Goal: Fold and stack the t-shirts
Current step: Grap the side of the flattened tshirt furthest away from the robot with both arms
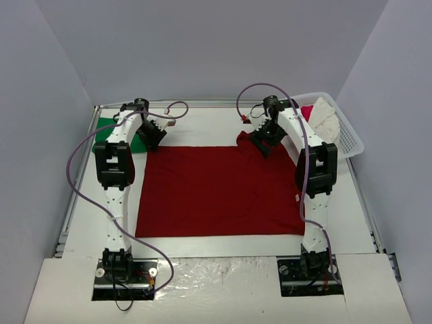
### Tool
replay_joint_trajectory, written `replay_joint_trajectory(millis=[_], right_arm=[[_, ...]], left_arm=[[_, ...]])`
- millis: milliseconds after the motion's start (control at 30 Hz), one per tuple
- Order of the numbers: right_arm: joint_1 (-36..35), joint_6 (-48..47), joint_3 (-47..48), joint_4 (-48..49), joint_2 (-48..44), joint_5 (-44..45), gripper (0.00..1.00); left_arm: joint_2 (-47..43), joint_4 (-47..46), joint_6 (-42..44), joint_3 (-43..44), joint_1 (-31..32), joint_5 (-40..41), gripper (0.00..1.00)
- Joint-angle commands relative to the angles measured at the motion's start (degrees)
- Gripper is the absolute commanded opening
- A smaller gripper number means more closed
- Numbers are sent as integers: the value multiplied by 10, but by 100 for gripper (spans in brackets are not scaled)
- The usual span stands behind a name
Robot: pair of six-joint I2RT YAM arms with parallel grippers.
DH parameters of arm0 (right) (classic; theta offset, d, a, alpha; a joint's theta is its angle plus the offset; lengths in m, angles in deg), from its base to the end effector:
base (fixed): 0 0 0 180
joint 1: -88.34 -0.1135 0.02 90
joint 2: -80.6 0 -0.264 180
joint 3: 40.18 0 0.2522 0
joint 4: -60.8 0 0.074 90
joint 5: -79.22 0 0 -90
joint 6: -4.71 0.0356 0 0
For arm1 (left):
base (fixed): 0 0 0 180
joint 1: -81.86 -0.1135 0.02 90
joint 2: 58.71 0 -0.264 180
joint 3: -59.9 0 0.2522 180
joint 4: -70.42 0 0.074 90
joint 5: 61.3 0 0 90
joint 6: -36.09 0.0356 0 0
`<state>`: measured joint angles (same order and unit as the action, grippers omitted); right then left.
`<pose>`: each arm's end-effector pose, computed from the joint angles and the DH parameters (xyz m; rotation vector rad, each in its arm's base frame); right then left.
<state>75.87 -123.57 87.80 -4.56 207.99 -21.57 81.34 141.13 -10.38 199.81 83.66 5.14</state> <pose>0.4662 0.1099 0.2273 -1.1950 2.3878 0.1123 0.5089 -0.0302 0.1817 1.1132 2.4225 -0.3591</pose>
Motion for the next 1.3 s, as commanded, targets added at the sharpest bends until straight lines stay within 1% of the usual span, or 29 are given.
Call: replay_joint_trajectory(millis=[0,33,67,100,133,233,333,433,467,500,533,567,600,633,733,767,867,933,1033,1267], right_arm=[[-4,5,4,-23,1,17,66],[-3,5,6,-23,3,17,66],[-2,5,8,-23,4,17,66],[-2,8,14,-18,5,23,65],[-2,10,18,-13,7,24,65],[4,19,46,6,11,23,65],[8,22,88,27,37,23,65],[12,30,104,101,58,31,66],[13,28,111,109,66,30,66],[15,30,122,114,79,31,66],[17,43,160,114,111,28,65],[17,49,179,118,127,32,64],[20,58,198,121,158,45,62],[22,75,238,127,173,49,61],[27,106,272,155,210,76,61],[28,118,278,179,215,87,61],[28,130,286,205,229,106,60],[31,137,287,217,231,103,59],[34,151,286,225,233,101,59],[42,177,269,225,246,77,52]], left_arm=[[-14,-17,-6,-22,-1,44,29],[-8,-18,-6,-22,2,50,25],[-6,-18,-7,-21,3,58,10],[-3,-17,-8,-21,3,59,5],[-1,-17,-12,-23,4,58,3],[-10,-32,-27,-38,4,55,2],[-29,-64,-41,-60,10,68,2],[-43,-69,-51,-66,16,75,2],[-45,-71,-55,-66,18,78,2],[-50,-69,-59,-66,20,82,2],[-51,-68,-61,-66,22,82,2],[-54,-69,-63,-71,26,84,2],[-59,-71,-66,-74,28,91,2],[-63,-75,-68,-78,30,93,2],[-79,-90,-79,-100,35,96,2],[-82,-93,-83,-113,35,96,2],[-92,-102,-85,-125,38,97,2],[-91,-101,-86,-127,39,103,2],[-87,-99,-87,-126,39,106,2],[-76,-99,-94,-116,47,105,2]])
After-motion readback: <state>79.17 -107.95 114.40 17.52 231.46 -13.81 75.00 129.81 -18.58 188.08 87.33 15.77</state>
